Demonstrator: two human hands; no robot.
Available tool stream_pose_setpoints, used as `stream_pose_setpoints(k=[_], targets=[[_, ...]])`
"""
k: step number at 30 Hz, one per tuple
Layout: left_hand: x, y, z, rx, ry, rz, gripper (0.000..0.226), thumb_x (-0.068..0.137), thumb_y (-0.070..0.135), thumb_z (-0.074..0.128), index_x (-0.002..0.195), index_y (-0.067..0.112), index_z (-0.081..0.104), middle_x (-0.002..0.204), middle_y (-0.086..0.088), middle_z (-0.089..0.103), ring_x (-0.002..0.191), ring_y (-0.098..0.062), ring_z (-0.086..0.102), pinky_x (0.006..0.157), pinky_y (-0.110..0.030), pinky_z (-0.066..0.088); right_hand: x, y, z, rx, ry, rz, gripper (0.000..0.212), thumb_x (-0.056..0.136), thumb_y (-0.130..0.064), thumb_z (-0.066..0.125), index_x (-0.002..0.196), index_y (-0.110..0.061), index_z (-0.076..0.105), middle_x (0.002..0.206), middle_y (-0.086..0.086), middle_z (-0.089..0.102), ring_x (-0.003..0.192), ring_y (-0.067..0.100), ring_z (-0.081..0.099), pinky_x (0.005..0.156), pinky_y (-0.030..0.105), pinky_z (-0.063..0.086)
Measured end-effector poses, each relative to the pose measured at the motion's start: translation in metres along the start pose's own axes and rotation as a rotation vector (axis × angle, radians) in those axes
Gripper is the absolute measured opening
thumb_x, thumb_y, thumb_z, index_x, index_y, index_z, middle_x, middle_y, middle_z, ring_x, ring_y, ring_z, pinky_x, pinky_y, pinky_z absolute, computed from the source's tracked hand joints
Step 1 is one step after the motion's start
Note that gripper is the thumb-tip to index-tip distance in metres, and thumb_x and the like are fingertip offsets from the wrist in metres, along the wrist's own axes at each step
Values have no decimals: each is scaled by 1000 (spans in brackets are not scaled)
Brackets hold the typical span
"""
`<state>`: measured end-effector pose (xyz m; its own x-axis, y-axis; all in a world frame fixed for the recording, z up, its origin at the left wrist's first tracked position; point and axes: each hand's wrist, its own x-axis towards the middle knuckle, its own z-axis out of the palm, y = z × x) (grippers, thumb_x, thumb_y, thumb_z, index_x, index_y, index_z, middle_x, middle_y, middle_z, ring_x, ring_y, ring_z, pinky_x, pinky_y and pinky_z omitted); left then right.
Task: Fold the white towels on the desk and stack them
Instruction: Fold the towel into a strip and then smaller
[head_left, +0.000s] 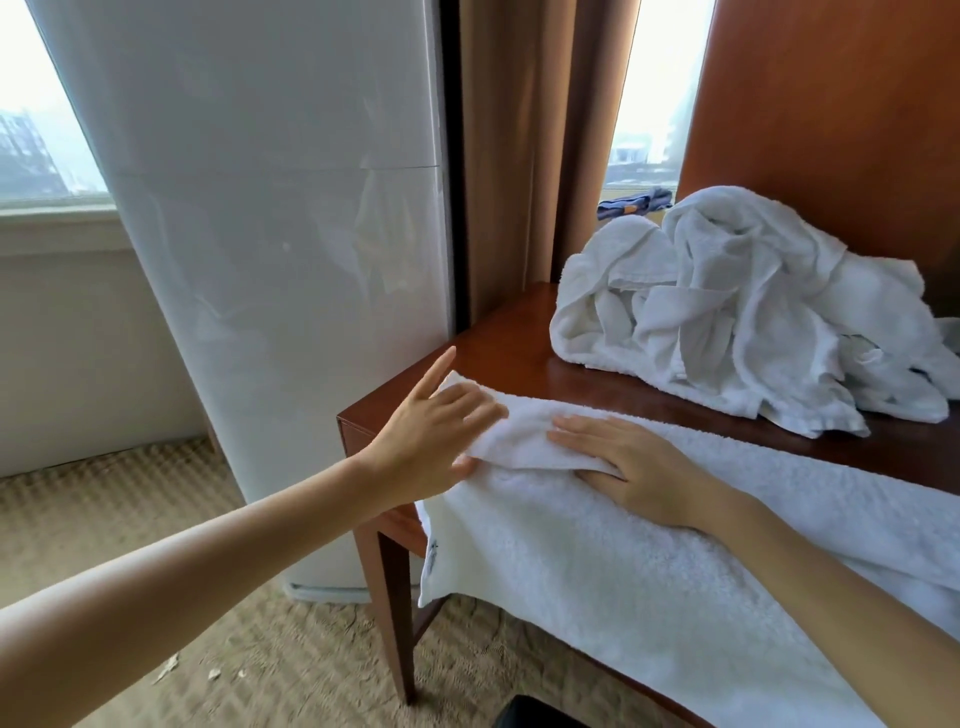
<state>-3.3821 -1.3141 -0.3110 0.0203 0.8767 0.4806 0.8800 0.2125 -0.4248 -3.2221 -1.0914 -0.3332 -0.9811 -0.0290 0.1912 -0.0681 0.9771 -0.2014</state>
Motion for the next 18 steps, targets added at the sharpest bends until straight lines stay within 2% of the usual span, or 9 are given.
stream_pose_setpoints(k=[1, 3, 5, 7, 11, 14, 16, 18], targets=[[-2, -3, 1, -66, -81, -145, 59, 70, 25, 76, 126, 21, 57, 113, 4, 66, 110, -19, 61, 115, -46, 27, 0, 0, 0, 12, -3, 2, 47, 102, -29, 44, 147, -37, 33, 155, -19, 24, 142, -7, 16, 117, 15, 3], [-7, -11, 4, -244, -230, -413, 68, 80, 34, 68, 141, 27, 40, 127, 6, 59, 118, -17, 54, 105, -32, 34, 1, 2, 1, 36, -17, 14, 47, 102, -32, 44, 147, -38, 32, 155, -21, 23, 142, -6, 16, 118, 17, 6], [-14, -18, 13, -379, -262, -618, 75, 81, 42, 66, 146, 27, 31, 138, 2, 48, 127, -20, 44, 99, -32, 38, 3, 6, 3, 47, -35, 41, 48, 101, -35, 44, 147, -40, 29, 155, -22, 19, 143, -6, 15, 119, 19, 7], [-18, -23, 22, -448, -289, -741, 80, 80, 46, 67, 147, 25, 30, 136, -2, 48, 126, -23, 43, 100, -35, 39, 7, 10, 3, 45, -58, 71, 50, 101, -38, 42, 148, -41, 25, 155, -25, 14, 142, -7, 12, 119, 21, 8], [-14, -42, 37, -551, -253, -790, 52, 83, 43, 67, 131, 29, 52, 114, 6, 59, 99, -14, 58, 75, -24, 43, 12, 17, 4, 60, -75, 94, 50, 101, -41, 40, 148, -44, 23, 154, -27, 12, 138, -11, 10, 119, 22, 8], [-8, -60, 42, -497, -217, -831, 44, 85, 34, 69, 126, 27, 55, 97, 10, 62, 89, -11, 60, 69, -26, 43, 15, 22, 2, 81, -56, 109, 49, 101, -39, 42, 148, -42, 26, 154, -25, 14, 141, -7, 13, 121, 26, 11], [-3, -64, 43, -458, -221, -847, 53, 83, 38, 71, 131, 25, 52, 100, 9, 61, 89, -11, 57, 72, -27, 43, 16, 24, 1, 75, -39, 114, 49, 101, -39, 42, 148, -41, 28, 153, -26, 14, 143, -5, 15, 120, 26, 12], [3, -63, 41, -358, -179, -728, 62, 83, 35, 71, 138, 27, 45, 116, 5, 58, 104, -15, 55, 77, -27, 43, 14, 24, 2, 45, 7, 88, 48, 101, -39, 43, 147, -41, 31, 153, -24, 19, 143, -4, 18, 119, 24, 14]])
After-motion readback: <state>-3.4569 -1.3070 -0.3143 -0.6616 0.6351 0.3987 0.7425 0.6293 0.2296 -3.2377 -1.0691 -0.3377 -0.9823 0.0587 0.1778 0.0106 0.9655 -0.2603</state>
